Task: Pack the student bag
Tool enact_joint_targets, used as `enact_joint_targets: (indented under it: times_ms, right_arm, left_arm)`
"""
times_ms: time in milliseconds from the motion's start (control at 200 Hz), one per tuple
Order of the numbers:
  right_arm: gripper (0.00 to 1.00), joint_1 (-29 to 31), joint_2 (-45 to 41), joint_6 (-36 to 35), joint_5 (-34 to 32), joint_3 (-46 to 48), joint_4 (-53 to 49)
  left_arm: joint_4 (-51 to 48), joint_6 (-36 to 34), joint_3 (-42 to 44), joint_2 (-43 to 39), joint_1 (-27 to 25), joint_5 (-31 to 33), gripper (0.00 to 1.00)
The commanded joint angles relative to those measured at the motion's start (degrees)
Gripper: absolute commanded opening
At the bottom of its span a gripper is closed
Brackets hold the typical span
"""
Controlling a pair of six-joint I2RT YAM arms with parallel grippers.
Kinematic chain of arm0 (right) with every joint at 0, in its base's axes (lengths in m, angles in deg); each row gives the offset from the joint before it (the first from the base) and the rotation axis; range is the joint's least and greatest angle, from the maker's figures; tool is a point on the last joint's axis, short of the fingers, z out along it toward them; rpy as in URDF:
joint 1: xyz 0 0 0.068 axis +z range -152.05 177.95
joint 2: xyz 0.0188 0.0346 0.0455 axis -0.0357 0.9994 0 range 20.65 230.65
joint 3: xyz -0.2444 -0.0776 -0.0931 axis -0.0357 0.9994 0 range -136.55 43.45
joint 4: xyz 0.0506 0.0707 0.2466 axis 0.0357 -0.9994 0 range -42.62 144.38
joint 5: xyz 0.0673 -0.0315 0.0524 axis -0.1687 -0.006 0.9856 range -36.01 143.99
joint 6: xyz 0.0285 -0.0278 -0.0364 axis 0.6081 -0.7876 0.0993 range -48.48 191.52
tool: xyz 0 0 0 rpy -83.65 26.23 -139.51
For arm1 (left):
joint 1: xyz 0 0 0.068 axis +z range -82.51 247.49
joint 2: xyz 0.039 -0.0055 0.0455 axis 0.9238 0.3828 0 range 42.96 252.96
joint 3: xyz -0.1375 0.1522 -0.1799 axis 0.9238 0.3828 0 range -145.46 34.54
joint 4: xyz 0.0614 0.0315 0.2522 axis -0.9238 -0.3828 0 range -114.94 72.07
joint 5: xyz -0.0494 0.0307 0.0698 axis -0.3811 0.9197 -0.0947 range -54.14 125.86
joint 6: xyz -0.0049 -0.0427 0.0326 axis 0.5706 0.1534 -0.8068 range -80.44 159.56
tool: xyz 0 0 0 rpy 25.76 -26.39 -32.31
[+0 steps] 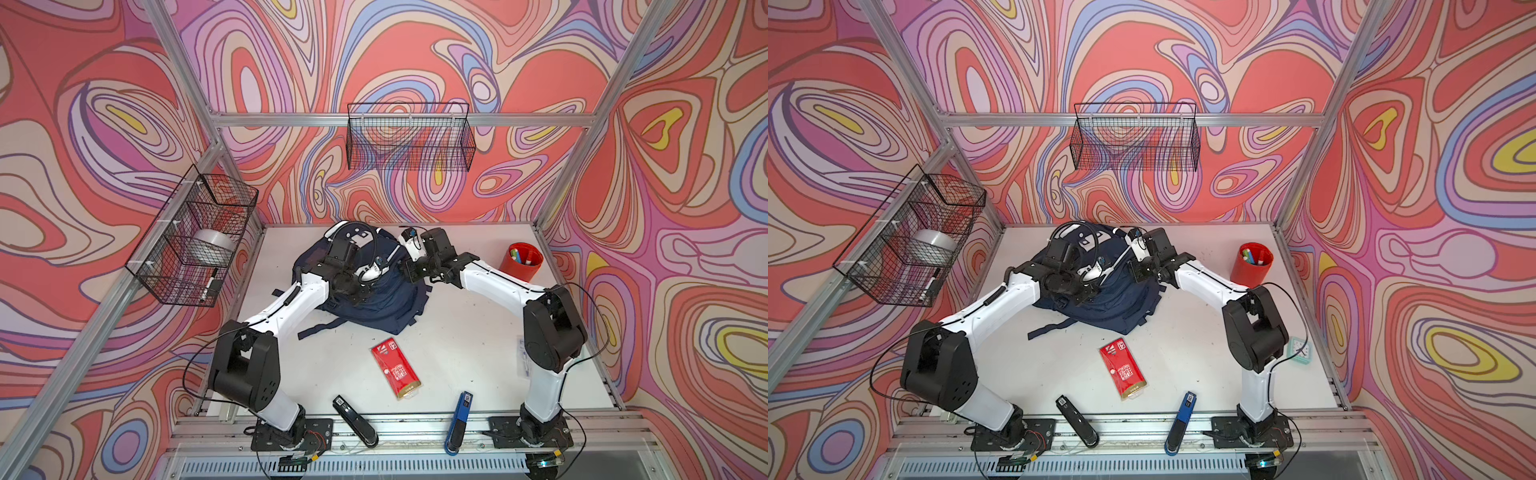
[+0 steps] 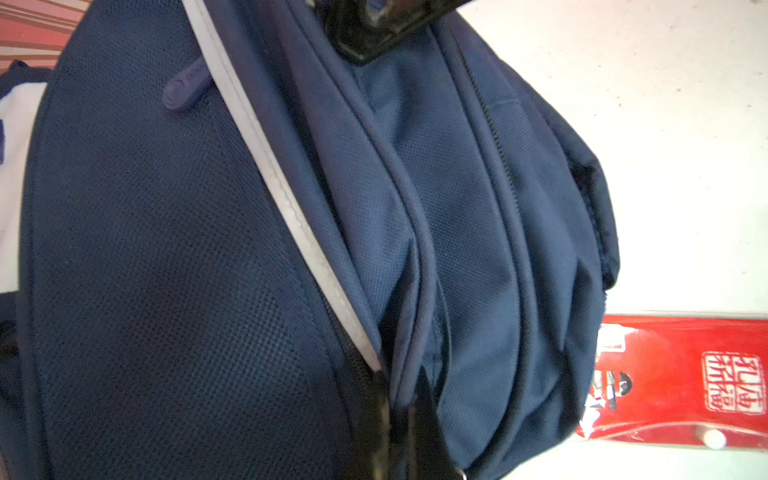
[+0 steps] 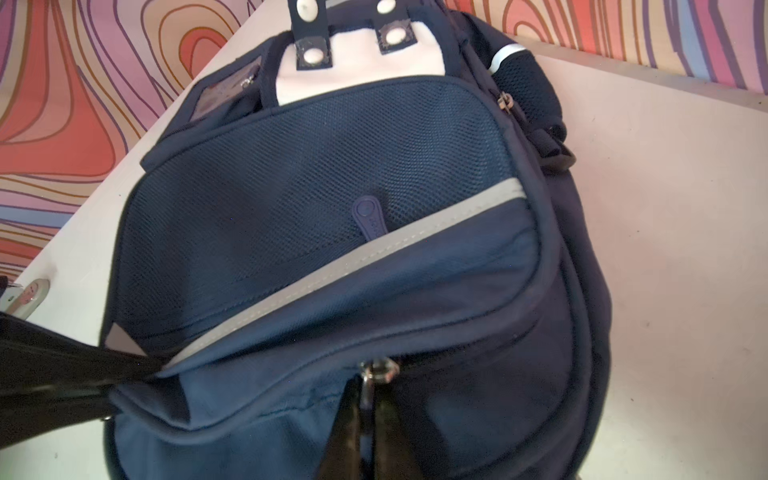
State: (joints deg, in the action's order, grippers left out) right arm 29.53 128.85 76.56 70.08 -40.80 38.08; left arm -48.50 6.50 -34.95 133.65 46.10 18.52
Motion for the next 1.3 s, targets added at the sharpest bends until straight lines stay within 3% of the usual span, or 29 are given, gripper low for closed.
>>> enact_joint_targets:
  times_ms: [0,140,311,581,756,957,1292]
  right_arm:
    - [0.0,2.98,-3.72,3.49,5.25,1.59,0.65]
    - [0.0,5.17,-3.89,3.11,4.01,3.57,0.97]
    - [0.0,2.14,-1.38,-0.16,1.8,4.05,-1.68]
    - [0.0,8.97,-3.79,0.92,2.55,4.72,-0.1]
    - [0.0,9.75,-1.37,3.61,4.43,1.57,0.77]
    - [0.0,15.21,-0.45,8.29,5.69,0.54,3.16]
    - [0.0,16.95,-1.3,12.77,3.58,3.13,6.34]
  left_arm:
    - [5.79,3.85,-1.25,0.4,-0.26,-2.09,0.0]
    - [9.95,8.24,0.21,-1.12,0.15,-3.28,0.0]
    - [14.88,13.46,3.54,-4.45,1.84,-4.31,0.0]
    - [22.38,22.27,7.3,-7.25,2.0,-3.11,0.0]
    - [23.75,24.33,7.62,-7.75,1.98,-4.53,0.0]
    - [26.77,29.5,8.61,-7.75,1.9,-5.05,0.0]
    - [30.41,33.02,10.25,-8.52,1.9,-4.42,0.0]
